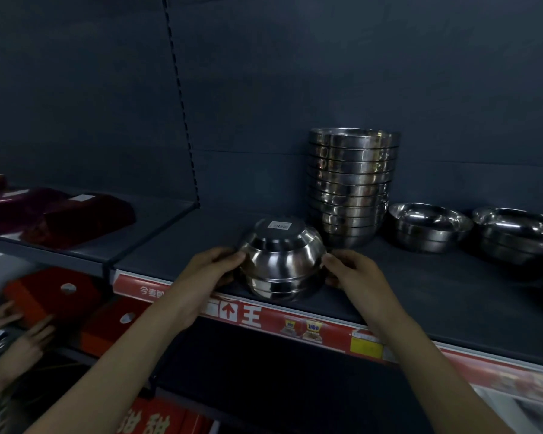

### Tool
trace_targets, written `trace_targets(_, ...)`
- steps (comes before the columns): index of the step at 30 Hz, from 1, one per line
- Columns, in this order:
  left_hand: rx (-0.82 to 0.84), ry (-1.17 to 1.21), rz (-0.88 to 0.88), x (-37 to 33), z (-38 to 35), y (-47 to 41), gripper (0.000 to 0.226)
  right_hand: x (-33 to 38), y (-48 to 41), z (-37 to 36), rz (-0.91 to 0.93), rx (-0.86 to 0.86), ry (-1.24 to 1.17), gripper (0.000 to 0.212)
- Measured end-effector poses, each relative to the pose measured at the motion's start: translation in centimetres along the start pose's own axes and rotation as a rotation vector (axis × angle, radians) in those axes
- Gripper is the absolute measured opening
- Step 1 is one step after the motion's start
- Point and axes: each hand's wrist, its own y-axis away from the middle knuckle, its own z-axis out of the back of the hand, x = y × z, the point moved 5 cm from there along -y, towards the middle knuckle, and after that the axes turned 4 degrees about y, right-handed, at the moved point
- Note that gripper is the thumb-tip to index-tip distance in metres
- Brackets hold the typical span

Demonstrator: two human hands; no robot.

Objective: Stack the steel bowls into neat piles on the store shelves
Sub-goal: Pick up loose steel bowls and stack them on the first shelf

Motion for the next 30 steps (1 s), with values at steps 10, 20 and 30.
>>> trace_targets(10, 0.004, -0.029, 0.030, -2.6, -1.0, 0.0, 0.018, 1.7, 0.3, -0.4, -0.061, 0.085, -0.006, 0.037)
trace_targets(20, 0.027, -0.024, -0.253, -6.0, -2.1, 2.3, 0.032, 6.6, 3.2, 2.1, 0.034, 0.062, -0.061, 0.035)
trace_targets(30, 0.050, -0.146, -0.474, -6.9, -7.1, 4.9, 0.050, 4.7, 5.5, 7.4, 0.024, -0.028, -0.169, 0.046)
